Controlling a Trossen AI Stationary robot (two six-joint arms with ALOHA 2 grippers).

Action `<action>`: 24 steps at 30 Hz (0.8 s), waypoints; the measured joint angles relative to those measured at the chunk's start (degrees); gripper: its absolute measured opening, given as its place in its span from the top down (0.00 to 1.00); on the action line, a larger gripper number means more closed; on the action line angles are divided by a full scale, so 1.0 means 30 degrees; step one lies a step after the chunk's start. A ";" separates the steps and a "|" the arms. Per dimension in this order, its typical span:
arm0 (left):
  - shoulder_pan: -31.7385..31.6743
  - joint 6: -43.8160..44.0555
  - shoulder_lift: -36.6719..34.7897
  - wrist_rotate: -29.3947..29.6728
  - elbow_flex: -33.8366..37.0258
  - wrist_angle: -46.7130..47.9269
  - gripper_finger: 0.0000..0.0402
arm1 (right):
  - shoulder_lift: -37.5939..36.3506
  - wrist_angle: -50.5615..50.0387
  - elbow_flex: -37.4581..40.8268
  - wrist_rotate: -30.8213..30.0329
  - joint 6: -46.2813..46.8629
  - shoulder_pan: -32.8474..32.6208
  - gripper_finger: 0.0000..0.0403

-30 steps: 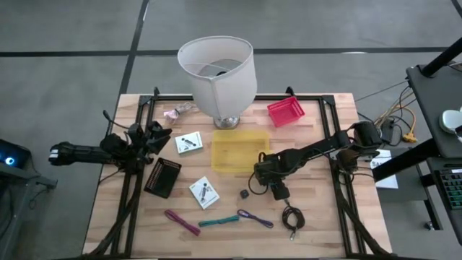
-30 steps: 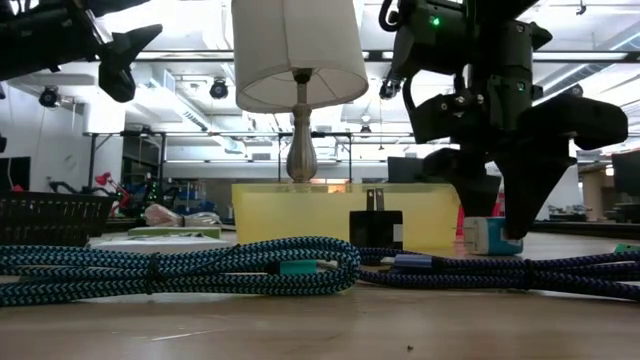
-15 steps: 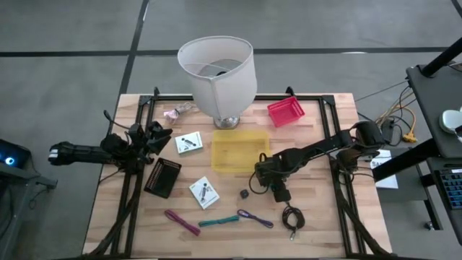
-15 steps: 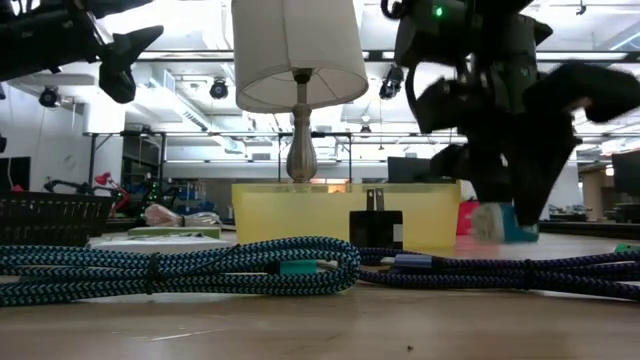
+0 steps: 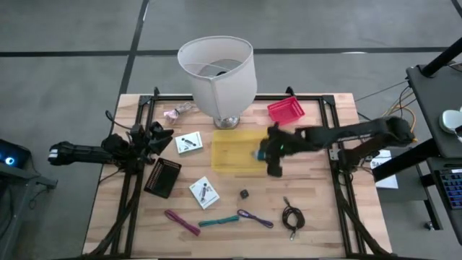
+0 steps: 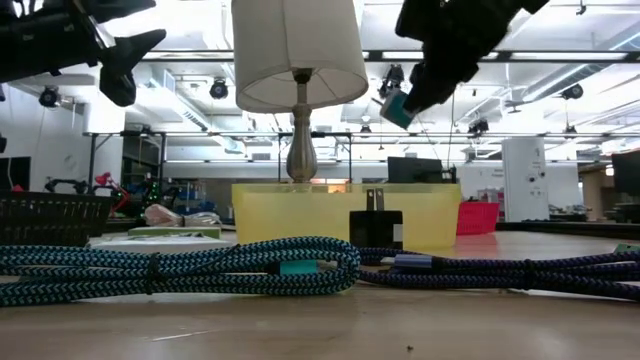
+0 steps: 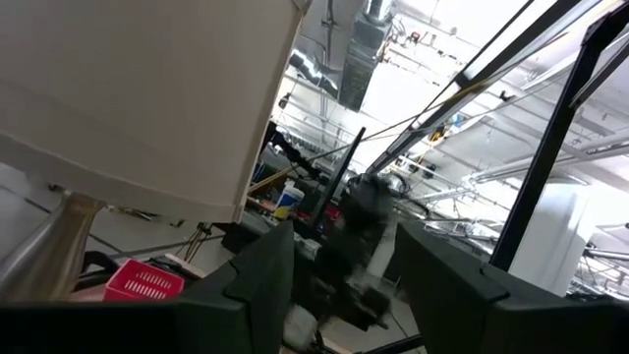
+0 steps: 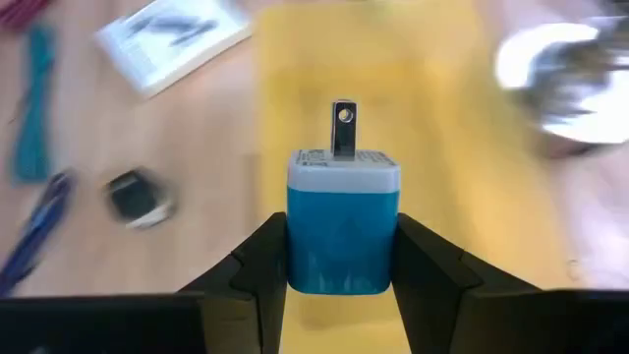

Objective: Pick and place items into bin
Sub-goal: Put the blue charger adapter into the red bin

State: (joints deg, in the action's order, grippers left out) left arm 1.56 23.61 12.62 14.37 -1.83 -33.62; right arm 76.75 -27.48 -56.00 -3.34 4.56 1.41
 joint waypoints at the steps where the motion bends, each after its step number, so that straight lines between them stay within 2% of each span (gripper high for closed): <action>1: -0.0001 -0.0007 0.0022 -0.0005 0.0000 -0.0006 0.59 | -0.0462 0.0000 0.0144 -0.0004 0.0000 0.0707 0.68; 8: 0.0000 -0.0007 -0.0007 0.0001 0.0000 -0.0008 0.59 | -0.2358 0.0068 0.1358 0.0042 0.0607 0.6379 0.68; 15: 0.0002 -0.0009 -0.0003 0.0001 0.0000 -0.0054 0.59 | -0.1522 0.0879 0.2537 0.1191 0.3700 1.1607 0.68; 19: 0.0007 -0.0014 -0.0007 0.0001 0.0000 -0.0066 0.59 | -0.0654 0.0933 0.2618 0.1199 0.4449 1.3248 0.68; 24: 0.0003 -0.0014 0.0015 0.0001 0.0000 -0.0059 0.59 | 0.0797 0.0973 0.2365 0.1271 0.4951 1.3956 0.68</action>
State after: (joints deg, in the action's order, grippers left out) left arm 1.57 23.57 12.67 14.37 -1.83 -33.80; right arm 79.14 -24.57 -48.90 0.47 19.41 43.28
